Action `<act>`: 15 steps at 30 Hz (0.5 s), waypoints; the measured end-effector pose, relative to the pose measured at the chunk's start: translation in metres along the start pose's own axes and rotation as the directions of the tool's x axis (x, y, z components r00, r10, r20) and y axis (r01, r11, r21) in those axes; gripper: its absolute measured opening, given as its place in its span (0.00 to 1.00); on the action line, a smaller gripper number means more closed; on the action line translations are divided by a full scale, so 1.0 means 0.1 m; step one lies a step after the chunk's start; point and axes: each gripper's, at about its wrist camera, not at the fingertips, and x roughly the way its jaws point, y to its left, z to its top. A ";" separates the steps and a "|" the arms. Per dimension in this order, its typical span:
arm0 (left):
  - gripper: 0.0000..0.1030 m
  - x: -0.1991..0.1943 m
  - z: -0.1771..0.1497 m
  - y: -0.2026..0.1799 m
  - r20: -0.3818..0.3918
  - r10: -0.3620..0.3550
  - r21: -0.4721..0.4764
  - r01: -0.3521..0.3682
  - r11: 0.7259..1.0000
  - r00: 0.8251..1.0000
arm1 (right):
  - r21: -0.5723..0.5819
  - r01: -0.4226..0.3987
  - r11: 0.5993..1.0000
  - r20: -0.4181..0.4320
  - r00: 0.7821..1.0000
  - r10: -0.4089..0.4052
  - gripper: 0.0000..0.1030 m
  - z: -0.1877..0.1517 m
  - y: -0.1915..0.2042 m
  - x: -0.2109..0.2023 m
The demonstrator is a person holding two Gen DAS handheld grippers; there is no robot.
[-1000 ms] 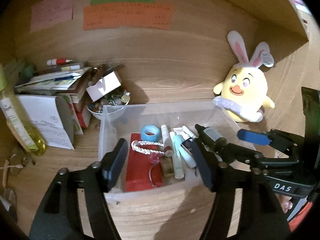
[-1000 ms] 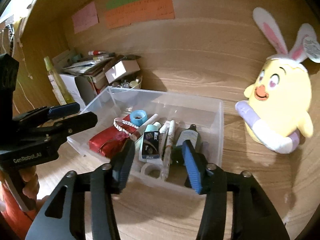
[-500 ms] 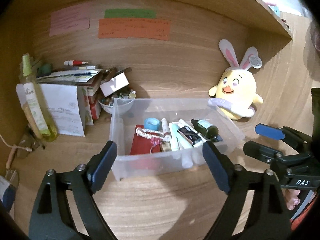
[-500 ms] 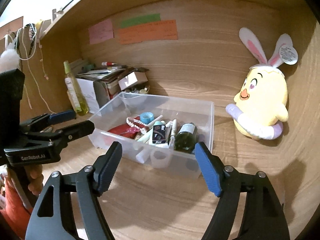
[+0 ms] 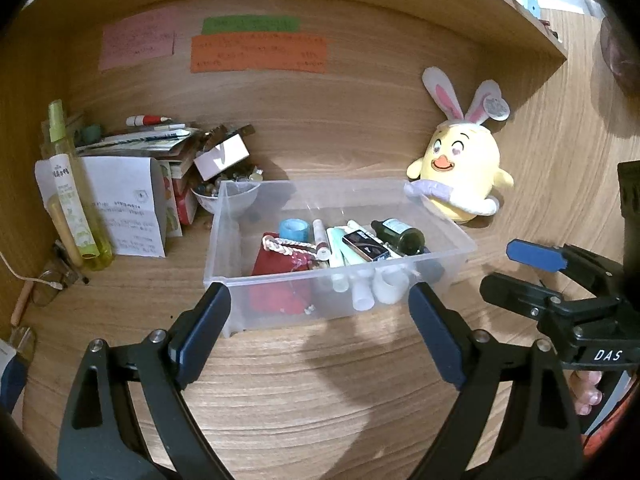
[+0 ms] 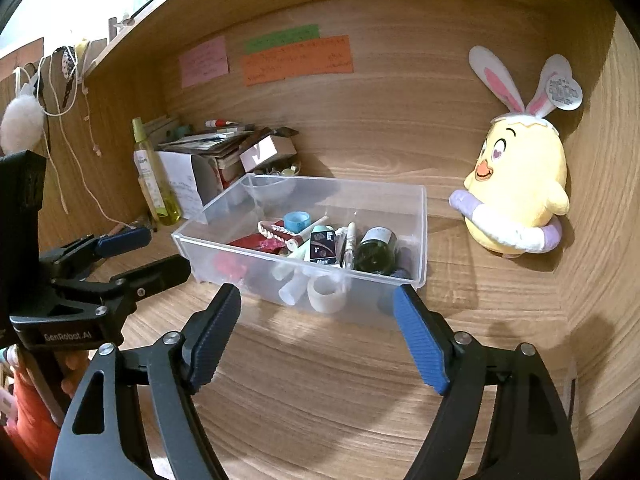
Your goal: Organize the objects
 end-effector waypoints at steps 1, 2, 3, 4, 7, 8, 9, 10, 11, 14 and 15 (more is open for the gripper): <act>0.89 0.00 0.00 0.00 0.000 0.000 -0.002 0.000 1.000 1.000 | 0.003 -0.001 1.000 -0.001 1.000 0.001 0.75 0.00 0.00 0.00; 0.89 0.00 -0.01 0.01 -0.001 -0.001 -0.004 0.001 1.000 1.000 | 0.007 -0.003 1.000 -0.002 1.000 0.003 0.75 0.00 -0.01 0.00; 0.89 0.00 -0.01 0.01 -0.001 -0.004 -0.007 0.004 1.000 1.000 | 0.008 -0.004 1.000 -0.003 1.000 0.004 0.75 0.00 -0.02 0.01; 0.89 0.01 -0.01 0.02 -0.002 -0.006 -0.009 0.006 1.000 1.000 | 0.010 -0.004 1.000 -0.003 1.000 0.005 0.75 0.00 -0.02 0.01; 0.89 0.01 -0.01 0.03 -0.005 -0.011 -0.016 0.011 1.000 1.000 | 0.012 -0.004 1.000 -0.006 1.000 0.004 0.75 0.00 -0.03 0.01; 0.89 0.02 0.00 0.03 -0.005 -0.012 -0.016 0.012 1.000 1.000 | 0.011 -0.005 1.000 -0.007 1.000 0.005 0.75 0.00 -0.03 0.01; 0.89 0.02 0.00 0.03 -0.005 -0.012 -0.017 0.012 1.000 1.000 | 0.011 -0.004 1.000 -0.006 1.000 0.004 0.75 0.00 -0.03 0.01; 0.89 0.02 0.00 0.03 -0.005 -0.012 -0.017 0.012 1.000 1.000 | 0.010 -0.003 1.000 -0.005 1.000 0.003 0.75 0.01 -0.03 0.01; 0.89 0.02 0.00 0.02 -0.005 -0.012 -0.017 0.012 1.000 1.000 | 0.007 -0.002 1.000 -0.003 1.000 0.002 0.75 0.01 -0.02 0.01; 0.89 0.02 0.00 0.02 -0.005 -0.013 -0.018 0.013 1.000 1.000 | 0.003 -0.003 1.000 0.000 1.000 0.003 0.76 0.01 -0.02 0.00; 0.89 0.02 0.01 0.02 -0.004 -0.015 -0.019 0.015 1.000 1.000 | 0.000 -0.002 1.000 0.001 1.000 0.002 0.76 0.01 -0.01 -0.01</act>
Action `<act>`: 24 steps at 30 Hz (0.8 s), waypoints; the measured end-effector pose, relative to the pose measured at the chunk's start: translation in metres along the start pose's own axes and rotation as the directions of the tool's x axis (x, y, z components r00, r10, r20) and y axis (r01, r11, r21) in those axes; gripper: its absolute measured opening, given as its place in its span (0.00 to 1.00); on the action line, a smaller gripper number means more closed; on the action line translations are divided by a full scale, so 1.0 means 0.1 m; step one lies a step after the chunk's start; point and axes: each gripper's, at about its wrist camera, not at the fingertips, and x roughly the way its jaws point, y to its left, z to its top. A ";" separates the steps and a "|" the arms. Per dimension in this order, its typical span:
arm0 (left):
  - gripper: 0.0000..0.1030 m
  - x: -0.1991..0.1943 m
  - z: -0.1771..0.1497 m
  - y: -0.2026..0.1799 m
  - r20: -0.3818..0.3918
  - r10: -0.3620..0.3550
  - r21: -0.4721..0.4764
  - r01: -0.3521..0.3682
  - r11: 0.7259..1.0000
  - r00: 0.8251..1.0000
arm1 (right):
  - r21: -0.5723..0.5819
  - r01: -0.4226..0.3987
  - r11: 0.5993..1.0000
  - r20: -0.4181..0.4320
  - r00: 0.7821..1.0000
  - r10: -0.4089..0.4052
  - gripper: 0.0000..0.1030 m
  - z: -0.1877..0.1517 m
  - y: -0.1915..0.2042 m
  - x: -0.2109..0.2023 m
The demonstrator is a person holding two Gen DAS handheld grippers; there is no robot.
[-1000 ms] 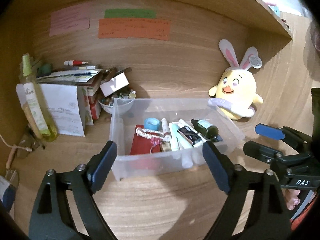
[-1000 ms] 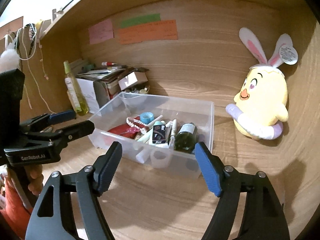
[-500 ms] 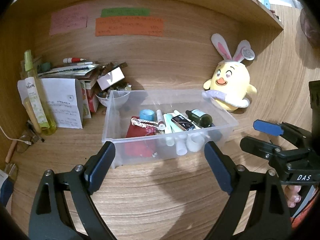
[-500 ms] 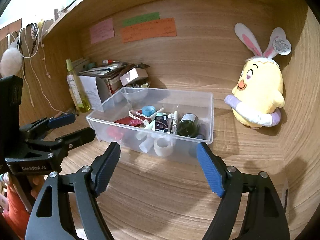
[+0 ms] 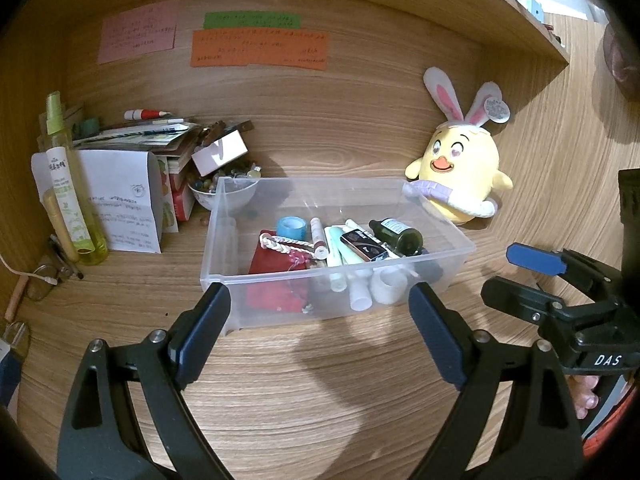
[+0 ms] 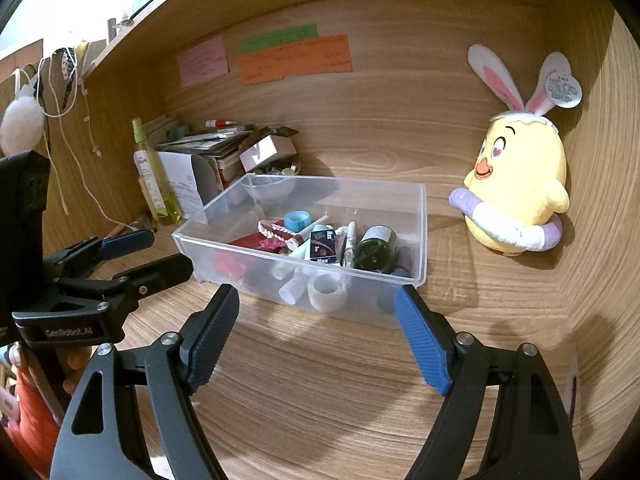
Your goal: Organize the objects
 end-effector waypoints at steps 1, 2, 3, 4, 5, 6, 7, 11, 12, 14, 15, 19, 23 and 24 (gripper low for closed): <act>0.89 0.00 0.00 0.00 0.000 -0.001 0.000 0.001 1.000 1.000 | -0.002 0.001 1.000 0.001 1.000 -0.001 0.76 0.00 0.00 0.00; 0.89 0.00 0.00 -0.01 0.000 -0.002 0.001 0.002 1.000 1.000 | -0.004 0.001 1.000 0.001 1.000 -0.001 0.76 0.00 0.01 0.00; 0.90 0.00 0.00 -0.01 0.001 -0.003 0.002 0.003 1.000 1.000 | -0.004 0.001 1.000 0.001 1.000 -0.001 0.76 0.00 0.01 0.00; 0.90 0.00 0.01 -0.01 0.001 -0.003 0.002 0.003 1.000 1.000 | -0.004 -0.001 1.000 0.001 1.000 0.001 0.76 0.00 0.01 0.00; 0.91 0.00 0.01 -0.01 0.001 -0.002 0.001 0.002 1.000 1.000 | -0.003 -0.001 1.000 0.001 1.000 0.001 0.77 0.00 0.02 0.00; 0.92 0.00 0.01 -0.01 0.001 -0.002 0.001 0.002 1.000 1.000 | -0.003 -0.003 1.000 0.001 1.000 0.003 0.77 0.00 0.02 -0.01; 0.92 0.00 0.01 -0.01 0.001 -0.002 0.001 0.002 1.000 1.000 | -0.003 -0.002 1.000 0.002 1.000 0.002 0.77 0.00 0.01 -0.01; 0.92 0.00 0.01 0.00 0.002 -0.003 0.001 0.003 1.000 1.000 | -0.002 -0.004 1.000 0.002 1.000 0.004 0.78 0.00 0.00 -0.01; 0.92 0.00 0.01 0.00 0.002 -0.003 0.002 0.003 1.000 1.000 | -0.004 -0.006 1.000 0.001 1.000 0.006 0.78 0.00 0.00 -0.01; 0.92 0.00 0.01 0.00 0.002 -0.004 0.002 0.004 1.000 1.000 | -0.002 -0.006 1.000 0.001 1.000 0.006 0.78 0.00 0.00 -0.01; 0.92 0.00 0.01 0.00 0.001 -0.005 0.001 0.005 1.000 1.000 | -0.001 -0.005 1.000 0.001 1.000 0.005 0.78 0.00 0.00 -0.01; 0.93 0.00 0.02 -0.01 0.002 -0.011 -0.002 0.011 1.000 1.000 | -0.001 -0.004 1.000 0.001 1.000 0.004 0.78 0.01 0.00 -0.01; 0.93 -0.01 0.04 -0.01 0.004 -0.016 -0.002 0.016 1.000 1.000 | 0.001 -0.002 1.000 0.000 1.000 0.002 0.79 0.00 -0.01 -0.02; 0.93 -0.02 0.04 -0.02 0.006 -0.017 -0.002 0.017 1.000 1.000 | 0.001 -0.002 1.000 0.000 1.000 0.002 0.79 0.00 -0.01 -0.02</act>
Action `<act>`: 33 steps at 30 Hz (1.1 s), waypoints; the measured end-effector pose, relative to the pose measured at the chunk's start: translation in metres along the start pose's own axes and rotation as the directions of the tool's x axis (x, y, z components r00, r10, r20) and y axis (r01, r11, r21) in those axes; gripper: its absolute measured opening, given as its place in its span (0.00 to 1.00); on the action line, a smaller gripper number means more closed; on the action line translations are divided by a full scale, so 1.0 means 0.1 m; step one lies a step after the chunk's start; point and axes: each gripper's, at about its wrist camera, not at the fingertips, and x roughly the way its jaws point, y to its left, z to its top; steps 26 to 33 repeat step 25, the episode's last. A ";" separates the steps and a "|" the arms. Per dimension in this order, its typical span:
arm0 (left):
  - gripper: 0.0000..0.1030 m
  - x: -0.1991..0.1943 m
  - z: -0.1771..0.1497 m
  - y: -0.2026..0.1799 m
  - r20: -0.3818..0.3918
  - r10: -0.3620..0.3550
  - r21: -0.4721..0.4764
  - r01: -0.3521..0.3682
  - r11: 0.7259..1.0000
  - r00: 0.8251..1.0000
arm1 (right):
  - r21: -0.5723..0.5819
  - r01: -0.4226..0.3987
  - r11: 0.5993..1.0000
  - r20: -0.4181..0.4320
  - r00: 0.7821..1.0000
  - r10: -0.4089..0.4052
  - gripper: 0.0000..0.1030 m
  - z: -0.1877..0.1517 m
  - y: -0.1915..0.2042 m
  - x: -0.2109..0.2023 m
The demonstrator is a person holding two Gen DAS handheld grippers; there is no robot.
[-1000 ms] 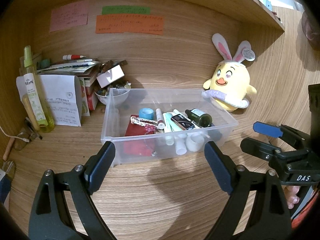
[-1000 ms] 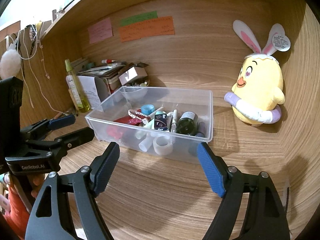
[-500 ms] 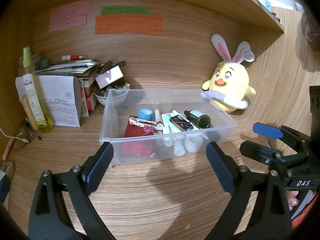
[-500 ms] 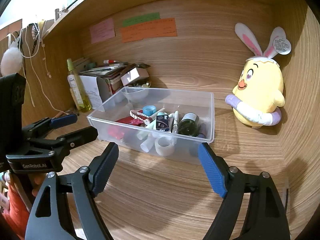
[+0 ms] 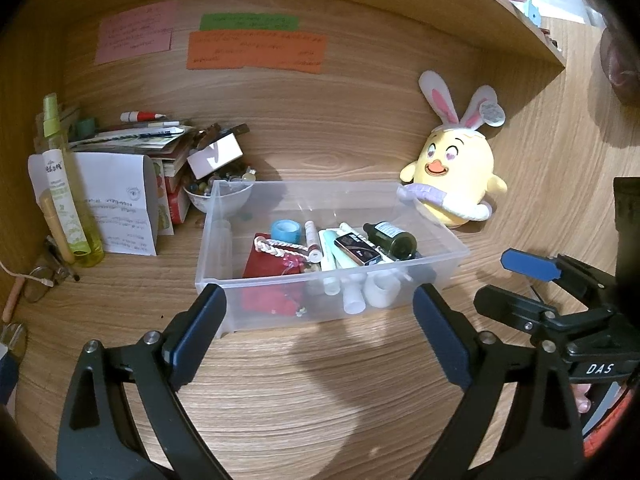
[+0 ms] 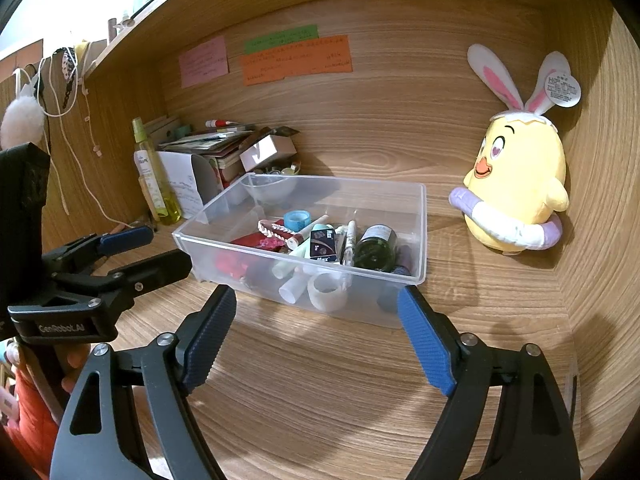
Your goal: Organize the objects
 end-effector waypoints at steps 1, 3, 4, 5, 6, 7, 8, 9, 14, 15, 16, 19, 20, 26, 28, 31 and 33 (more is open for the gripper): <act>0.93 -0.01 0.00 0.00 0.001 0.000 -0.001 0.000 1.000 1.000 | 0.001 -0.001 1.000 0.000 1.000 0.001 0.79 0.00 0.00 0.00; 0.93 0.00 0.00 0.01 -0.002 -0.002 -0.007 0.002 1.000 1.000 | 0.001 -0.004 1.000 -0.001 1.000 0.004 0.79 0.00 -0.01 0.00; 0.93 0.00 0.00 0.02 -0.005 -0.005 -0.014 0.005 1.000 1.000 | 0.001 -0.003 1.000 -0.001 1.000 0.003 0.79 0.00 -0.01 0.00; 0.93 0.00 0.00 0.03 -0.006 -0.010 -0.017 0.010 1.000 1.000 | 0.001 -0.003 1.000 -0.001 1.000 0.003 0.79 0.00 -0.01 0.00; 0.93 0.00 0.00 0.03 -0.009 -0.015 -0.021 0.015 1.000 1.000 | 0.002 -0.002 1.000 -0.001 1.000 0.002 0.79 0.00 -0.01 0.00; 0.93 0.01 0.00 0.03 -0.012 -0.017 -0.023 0.017 1.000 1.000 | 0.002 -0.002 1.000 -0.001 1.000 0.002 0.79 0.00 -0.01 0.00; 0.93 0.01 0.00 0.03 -0.011 -0.017 -0.023 0.017 1.000 1.000 | 0.002 -0.002 1.000 -0.001 1.000 0.002 0.79 0.00 -0.01 0.00; 0.93 0.01 0.00 0.03 -0.011 -0.016 -0.022 0.015 1.000 1.000 | 0.002 -0.002 1.000 -0.001 1.000 0.002 0.79 0.00 -0.01 0.00; 0.93 0.02 0.00 0.02 -0.013 -0.019 -0.010 0.019 1.000 1.000 | 0.004 0.000 1.000 -0.001 1.000 0.000 0.79 0.00 -0.01 0.00; 0.93 0.01 0.00 0.01 -0.013 -0.019 -0.007 0.019 1.000 1.000 | 0.004 -0.001 1.000 -0.002 1.000 0.001 0.79 0.00 -0.01 0.00; 0.93 0.01 0.00 0.01 -0.012 -0.018 -0.005 0.018 1.000 1.000 | 0.005 -0.002 1.000 -0.002 1.000 0.002 0.79 0.00 -0.01 0.00; 0.93 0.02 0.00 0.00 -0.012 -0.017 0.000 0.017 1.000 1.000 | 0.007 -0.002 1.000 -0.005 1.000 0.002 0.79 -0.01 -0.01 0.01; 0.93 0.02 0.00 0.00 -0.013 -0.021 0.000 0.021 1.000 1.000 | 0.007 -0.002 1.000 -0.006 1.000 0.002 0.79 -0.01 0.00 0.01; 0.93 0.00 0.00 0.00 -0.003 -0.020 0.001 0.020 1.000 1.000 | 0.003 0.000 1.000 -0.011 1.000 0.000 0.79 -0.02 0.02 0.02; 0.93 0.00 0.00 0.00 -0.003 -0.020 0.001 0.020 1.000 1.000 | 0.003 0.000 1.000 -0.011 1.000 0.000 0.79 -0.02 0.02 0.02; 0.93 0.00 0.00 0.00 -0.003 -0.020 0.001 0.020 1.000 1.000 | 0.003 0.000 1.000 -0.011 1.000 0.000 0.79 -0.02 0.02 0.02; 0.93 0.00 0.00 0.00 -0.003 -0.020 0.001 0.020 1.000 1.000 | 0.003 0.000 1.000 -0.011 1.000 0.000 0.79 -0.02 0.02 0.02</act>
